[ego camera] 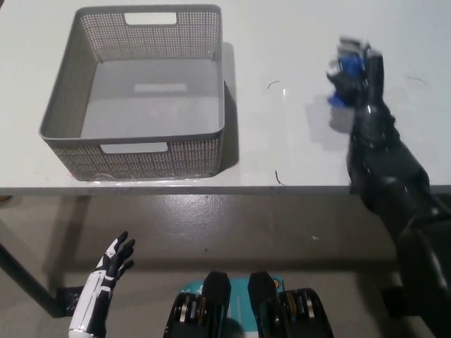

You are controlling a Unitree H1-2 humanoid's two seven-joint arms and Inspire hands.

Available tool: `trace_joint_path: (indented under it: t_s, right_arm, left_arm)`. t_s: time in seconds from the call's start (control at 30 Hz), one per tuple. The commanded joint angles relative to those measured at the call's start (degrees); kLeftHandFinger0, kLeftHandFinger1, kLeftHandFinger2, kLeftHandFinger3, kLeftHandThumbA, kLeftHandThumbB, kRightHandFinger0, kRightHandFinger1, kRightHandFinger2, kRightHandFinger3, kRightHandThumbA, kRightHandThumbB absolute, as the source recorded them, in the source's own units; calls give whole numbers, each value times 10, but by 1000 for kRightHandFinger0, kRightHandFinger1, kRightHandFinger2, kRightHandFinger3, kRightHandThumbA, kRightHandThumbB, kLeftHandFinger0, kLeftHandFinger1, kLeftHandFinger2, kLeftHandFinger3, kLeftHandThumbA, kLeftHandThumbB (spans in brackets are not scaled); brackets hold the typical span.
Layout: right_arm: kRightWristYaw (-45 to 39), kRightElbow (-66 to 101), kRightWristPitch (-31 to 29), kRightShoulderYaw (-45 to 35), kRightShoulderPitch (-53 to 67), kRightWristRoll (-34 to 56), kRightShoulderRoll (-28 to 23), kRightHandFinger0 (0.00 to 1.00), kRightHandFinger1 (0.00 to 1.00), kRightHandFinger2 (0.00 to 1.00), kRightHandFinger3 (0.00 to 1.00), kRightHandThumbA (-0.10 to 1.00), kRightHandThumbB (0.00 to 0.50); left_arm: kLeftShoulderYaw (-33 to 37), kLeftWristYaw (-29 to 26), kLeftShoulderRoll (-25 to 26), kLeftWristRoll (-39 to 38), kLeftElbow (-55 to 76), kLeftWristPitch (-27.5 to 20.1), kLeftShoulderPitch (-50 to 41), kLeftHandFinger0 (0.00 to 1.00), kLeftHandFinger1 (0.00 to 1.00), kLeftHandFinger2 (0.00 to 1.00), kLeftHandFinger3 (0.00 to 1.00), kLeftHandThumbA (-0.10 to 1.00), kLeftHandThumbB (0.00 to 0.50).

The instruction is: Use the right hand to pick up a chess pieces and put it into a container on the left hand side

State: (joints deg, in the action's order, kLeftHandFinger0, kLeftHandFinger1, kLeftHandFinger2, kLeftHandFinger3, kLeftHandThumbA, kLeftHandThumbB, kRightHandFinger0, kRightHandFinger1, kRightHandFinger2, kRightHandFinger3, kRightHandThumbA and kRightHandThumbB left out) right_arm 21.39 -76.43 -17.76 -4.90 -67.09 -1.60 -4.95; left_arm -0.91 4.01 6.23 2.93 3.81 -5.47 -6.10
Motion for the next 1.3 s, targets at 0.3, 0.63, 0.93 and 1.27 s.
trace_joint_path:
  t_s: [0.3,0.63,0.93,1.27]
  right_arm:
    - [31,92,-34,53,-122,-42,47,0,222,643,699,-100,146]
    - [18,51,-28,70,-169,-43,117,0,265,709,709,-100,151]
    - [-10,0,-35,96,-156,-46,167,0,320,797,762,-100,140]
    - [-49,-34,8,184,-115,-102,169,0,430,828,919,-100,124]
  left_arm:
    - [-1,2,13,0,16,-19,8,1000,1000,1000,1000,1000,102]
    - [2,3,15,2,12,-16,15,1000,1000,1000,1000,1000,100]
    - [11,7,13,8,16,-16,-1,1000,1000,1000,1000,1000,86]
    - [27,12,10,9,14,-17,-4,1000,1000,1000,1000,1000,58]
